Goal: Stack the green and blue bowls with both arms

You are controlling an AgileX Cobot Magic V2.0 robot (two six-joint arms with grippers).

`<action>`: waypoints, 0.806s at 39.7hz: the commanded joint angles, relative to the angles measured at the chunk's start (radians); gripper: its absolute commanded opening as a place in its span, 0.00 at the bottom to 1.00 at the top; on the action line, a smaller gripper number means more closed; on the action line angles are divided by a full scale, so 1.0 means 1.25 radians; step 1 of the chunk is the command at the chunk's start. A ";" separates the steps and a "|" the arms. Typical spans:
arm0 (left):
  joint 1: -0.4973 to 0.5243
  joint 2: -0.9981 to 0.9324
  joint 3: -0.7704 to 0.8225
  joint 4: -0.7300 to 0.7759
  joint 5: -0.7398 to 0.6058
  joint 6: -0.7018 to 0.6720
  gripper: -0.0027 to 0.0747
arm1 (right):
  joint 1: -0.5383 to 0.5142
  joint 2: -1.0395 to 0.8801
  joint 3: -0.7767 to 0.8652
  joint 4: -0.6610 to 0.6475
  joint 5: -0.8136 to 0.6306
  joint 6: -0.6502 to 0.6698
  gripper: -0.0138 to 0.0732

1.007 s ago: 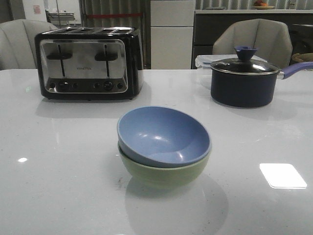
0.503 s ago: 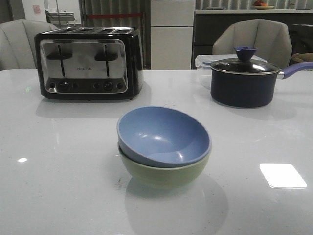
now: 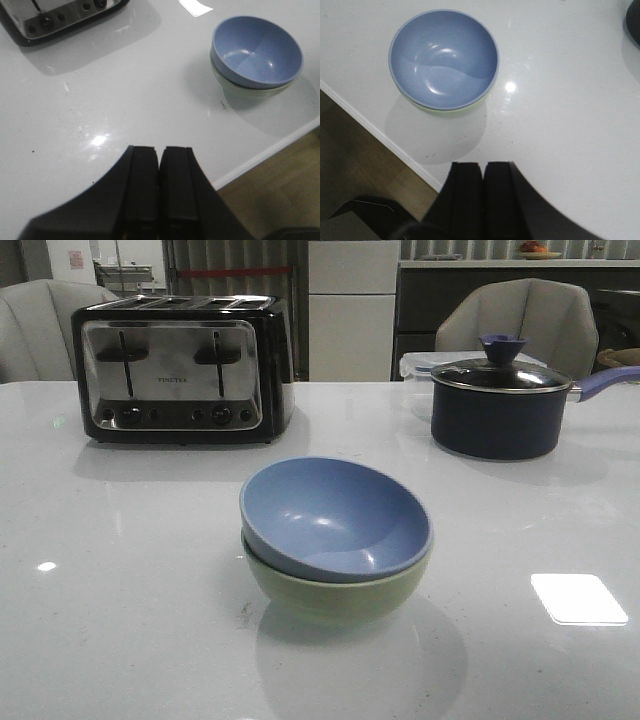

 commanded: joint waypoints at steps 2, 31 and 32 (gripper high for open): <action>0.081 -0.053 0.015 0.002 -0.132 -0.009 0.15 | 0.000 -0.006 -0.021 0.003 -0.047 -0.006 0.22; 0.419 -0.419 0.474 -0.138 -0.638 -0.009 0.15 | 0.000 -0.006 -0.021 0.003 -0.047 -0.006 0.22; 0.419 -0.419 0.483 -0.138 -0.648 -0.009 0.15 | 0.000 -0.006 -0.021 0.003 -0.047 -0.006 0.22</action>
